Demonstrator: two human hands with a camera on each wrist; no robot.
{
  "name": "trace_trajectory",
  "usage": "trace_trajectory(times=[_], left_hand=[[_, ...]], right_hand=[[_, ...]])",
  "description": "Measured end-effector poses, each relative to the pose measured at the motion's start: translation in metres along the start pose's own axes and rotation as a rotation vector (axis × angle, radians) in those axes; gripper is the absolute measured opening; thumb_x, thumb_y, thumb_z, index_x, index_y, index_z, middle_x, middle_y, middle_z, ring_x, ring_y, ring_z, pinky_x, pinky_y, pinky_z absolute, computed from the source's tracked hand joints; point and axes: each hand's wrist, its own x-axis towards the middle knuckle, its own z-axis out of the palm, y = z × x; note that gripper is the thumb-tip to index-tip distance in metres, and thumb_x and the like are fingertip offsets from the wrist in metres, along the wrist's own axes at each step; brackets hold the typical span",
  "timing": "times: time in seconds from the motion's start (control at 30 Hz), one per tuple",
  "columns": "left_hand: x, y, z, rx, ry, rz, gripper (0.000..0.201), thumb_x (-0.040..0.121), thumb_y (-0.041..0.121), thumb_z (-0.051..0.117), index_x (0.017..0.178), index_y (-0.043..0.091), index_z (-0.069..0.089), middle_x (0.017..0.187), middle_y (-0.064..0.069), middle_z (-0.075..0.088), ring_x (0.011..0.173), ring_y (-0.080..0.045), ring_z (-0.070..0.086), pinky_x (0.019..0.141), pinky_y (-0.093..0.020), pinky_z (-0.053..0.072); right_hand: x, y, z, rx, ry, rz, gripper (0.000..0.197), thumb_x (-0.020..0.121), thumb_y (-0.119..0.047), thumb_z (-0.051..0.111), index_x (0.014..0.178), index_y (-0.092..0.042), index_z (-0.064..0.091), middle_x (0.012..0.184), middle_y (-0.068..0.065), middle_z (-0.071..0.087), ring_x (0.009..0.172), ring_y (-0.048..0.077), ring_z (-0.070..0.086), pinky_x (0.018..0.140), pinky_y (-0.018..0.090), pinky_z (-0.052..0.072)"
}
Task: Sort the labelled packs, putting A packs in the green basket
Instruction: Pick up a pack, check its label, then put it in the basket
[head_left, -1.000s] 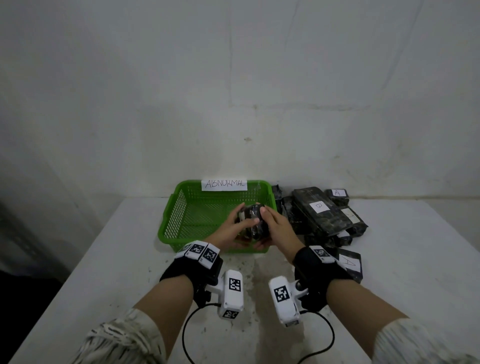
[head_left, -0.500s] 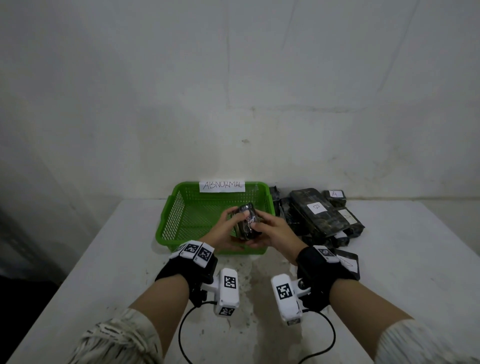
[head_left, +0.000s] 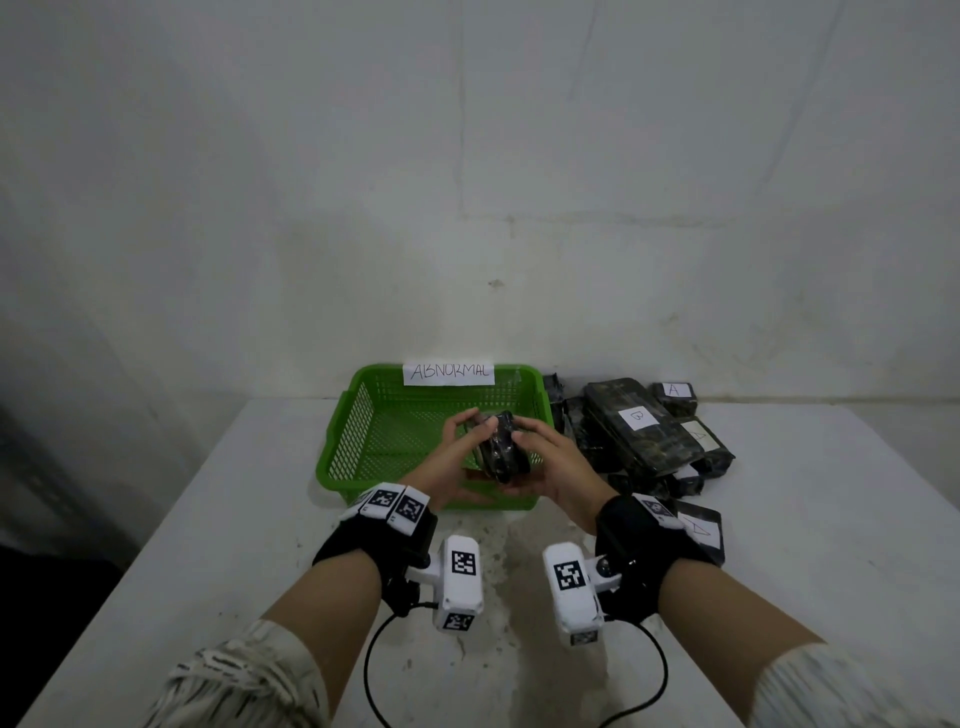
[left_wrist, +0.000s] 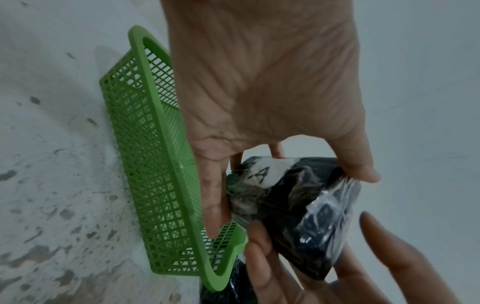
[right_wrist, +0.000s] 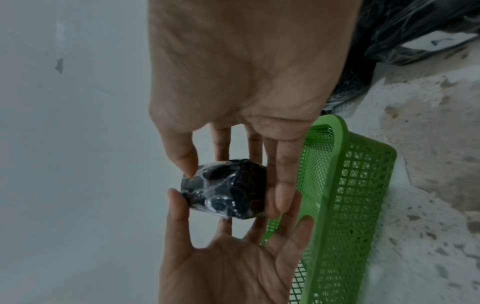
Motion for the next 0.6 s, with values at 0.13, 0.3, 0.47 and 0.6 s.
trace_trajectory(times=[0.13,0.3,0.47,0.6], left_hand=[[-0.002,-0.001,-0.001,-0.041,-0.036,-0.035,0.064,0.075,0.047,0.06,0.131,0.032,0.033,0.133,-0.006,0.037,0.107,-0.044,0.057,0.076,-0.056,0.055],[-0.001,-0.004,0.0,0.152,0.051,0.049,0.05,0.094,0.023,0.051,0.141,0.032,0.034,0.126,-0.007,0.047,0.086,-0.025,0.065,0.062,-0.036,0.057],[0.002,-0.003,-0.009,0.346,0.188,0.252,0.06,0.087,0.01,0.061,0.141,0.025,0.04,0.112,0.001,0.059,0.065,-0.011,0.06,0.049,-0.021,0.044],[0.004,0.005,-0.007,0.306,0.226,0.341,0.065,0.083,0.006,0.065,0.14,0.021,0.038,0.099,0.004,0.062,0.064,-0.008,0.053,0.047,-0.013,0.042]], right_hand=[[0.001,-0.001,0.001,-0.126,0.053,-0.058,0.027,0.099,-0.019,0.049,0.124,-0.01,0.054,0.116,0.014,0.059,0.092,0.03,0.066,0.065,0.039,0.057],[0.012,0.009,-0.014,-0.207,0.221,-0.079,0.031,0.105,-0.028,0.028,0.129,-0.014,0.042,0.129,0.017,0.055,0.102,0.034,0.062,0.073,0.041,0.057],[0.012,0.009,-0.03,0.086,0.319,0.038,0.047,0.099,-0.056,0.022,0.121,-0.018,0.039,0.111,0.009,0.063,0.063,0.023,0.067,0.057,0.028,0.045],[0.015,0.012,-0.038,0.175,0.381,0.037,0.026,0.104,-0.041,0.021,0.099,-0.024,0.04,0.093,0.008,0.063,0.043,0.016,0.058,0.045,0.022,0.028]])
